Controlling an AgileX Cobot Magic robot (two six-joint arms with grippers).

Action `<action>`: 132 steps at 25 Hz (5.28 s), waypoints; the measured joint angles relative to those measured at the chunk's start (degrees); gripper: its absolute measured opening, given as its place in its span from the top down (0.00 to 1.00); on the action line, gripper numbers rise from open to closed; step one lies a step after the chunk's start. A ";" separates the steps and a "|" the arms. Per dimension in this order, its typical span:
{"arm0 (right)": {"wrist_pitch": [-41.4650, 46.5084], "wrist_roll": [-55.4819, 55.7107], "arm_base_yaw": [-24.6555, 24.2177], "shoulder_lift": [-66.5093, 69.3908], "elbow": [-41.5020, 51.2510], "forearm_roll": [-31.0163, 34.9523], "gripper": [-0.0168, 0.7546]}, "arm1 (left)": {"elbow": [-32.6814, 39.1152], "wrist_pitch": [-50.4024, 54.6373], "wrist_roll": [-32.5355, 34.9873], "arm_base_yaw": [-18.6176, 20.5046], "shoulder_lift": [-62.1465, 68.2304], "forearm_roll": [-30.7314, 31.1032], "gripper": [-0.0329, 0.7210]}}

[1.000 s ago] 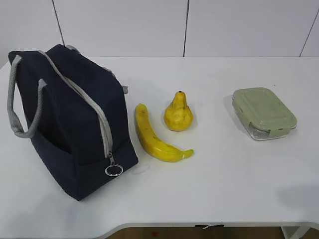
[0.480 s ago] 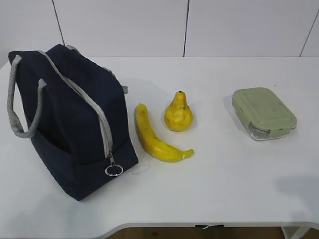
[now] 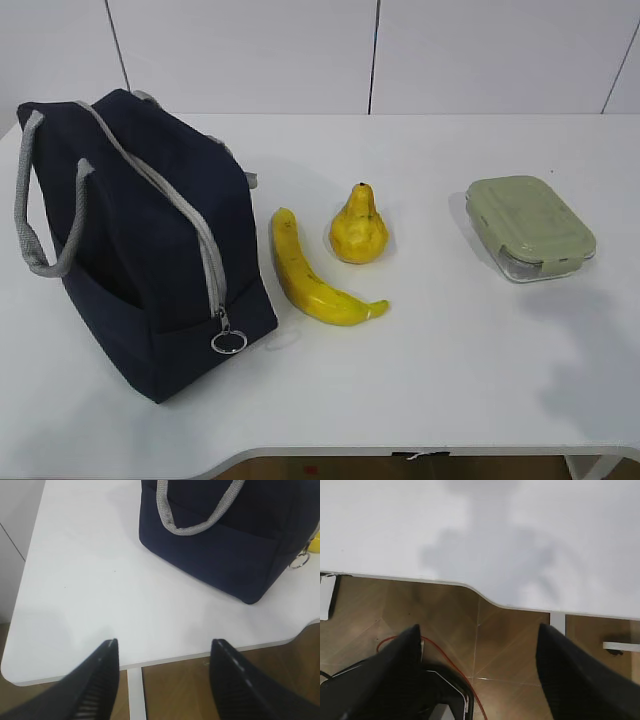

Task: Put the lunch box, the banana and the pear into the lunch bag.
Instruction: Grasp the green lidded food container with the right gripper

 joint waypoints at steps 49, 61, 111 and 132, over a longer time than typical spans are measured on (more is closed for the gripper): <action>-7.09 -37.82 -22.50 60.02 -32.21 49.37 0.31 | 0.00 0.00 0.00 0.00 0.00 0.00 0.38; -5.47 -50.76 -24.80 73.47 -33.44 61.54 0.31 | 0.00 0.00 0.00 0.00 0.00 0.00 0.38; -6.03 -60.23 -25.96 93.71 -42.53 73.02 0.22 | 0.00 0.00 0.00 0.00 0.00 0.00 0.38; -3.72 -62.24 -26.14 98.14 -42.59 76.78 0.22 | 0.00 0.00 0.00 0.00 0.00 0.00 0.38</action>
